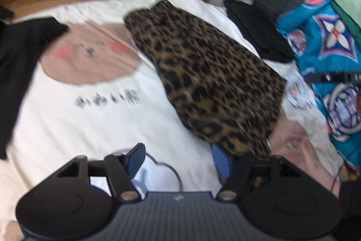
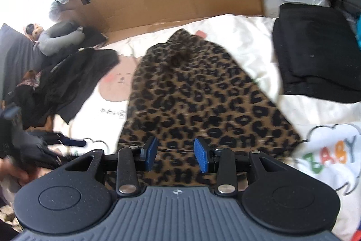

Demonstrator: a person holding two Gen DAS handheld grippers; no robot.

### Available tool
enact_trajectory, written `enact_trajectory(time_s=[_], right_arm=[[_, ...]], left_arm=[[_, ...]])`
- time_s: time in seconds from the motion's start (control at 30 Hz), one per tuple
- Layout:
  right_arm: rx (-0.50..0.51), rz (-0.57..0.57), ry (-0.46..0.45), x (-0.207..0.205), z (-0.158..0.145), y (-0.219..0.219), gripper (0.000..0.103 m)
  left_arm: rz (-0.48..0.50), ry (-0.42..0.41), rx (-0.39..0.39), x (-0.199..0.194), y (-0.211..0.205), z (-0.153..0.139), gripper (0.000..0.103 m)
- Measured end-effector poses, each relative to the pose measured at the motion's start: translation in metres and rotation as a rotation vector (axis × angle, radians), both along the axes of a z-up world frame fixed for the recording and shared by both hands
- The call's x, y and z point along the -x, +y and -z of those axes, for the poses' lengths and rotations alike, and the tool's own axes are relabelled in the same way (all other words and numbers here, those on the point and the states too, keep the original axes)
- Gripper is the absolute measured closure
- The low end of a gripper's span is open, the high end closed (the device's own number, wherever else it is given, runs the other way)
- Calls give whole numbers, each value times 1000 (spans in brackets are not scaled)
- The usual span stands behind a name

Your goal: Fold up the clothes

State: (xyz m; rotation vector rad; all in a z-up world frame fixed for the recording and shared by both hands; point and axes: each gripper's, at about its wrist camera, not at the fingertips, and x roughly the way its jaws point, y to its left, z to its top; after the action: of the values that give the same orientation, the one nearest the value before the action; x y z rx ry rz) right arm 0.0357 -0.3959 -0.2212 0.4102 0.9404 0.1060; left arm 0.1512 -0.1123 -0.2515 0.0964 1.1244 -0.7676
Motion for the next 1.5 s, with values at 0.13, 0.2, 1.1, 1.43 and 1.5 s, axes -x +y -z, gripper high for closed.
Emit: enact_trajectory(time_s=[0.13,0.2,1.1,1.43,1.5], right_arm=[[-93,-10,-5,-5,12,12,59],[-100,-8,11,-8,20,16,59],[-122,-46,94,2,49,17,59],[-114,-98,119,2,54,27,59],[-112,-97,123,2,54,27,59]], left_arm=[[52,4,-25,23,-6,11,36],[80,4,-28,32,-10,15,36],[-6,230,272,28,-23,44,46],[9,289,251,38,-29,52,40],[-12,296,241,36,-30,57,41]])
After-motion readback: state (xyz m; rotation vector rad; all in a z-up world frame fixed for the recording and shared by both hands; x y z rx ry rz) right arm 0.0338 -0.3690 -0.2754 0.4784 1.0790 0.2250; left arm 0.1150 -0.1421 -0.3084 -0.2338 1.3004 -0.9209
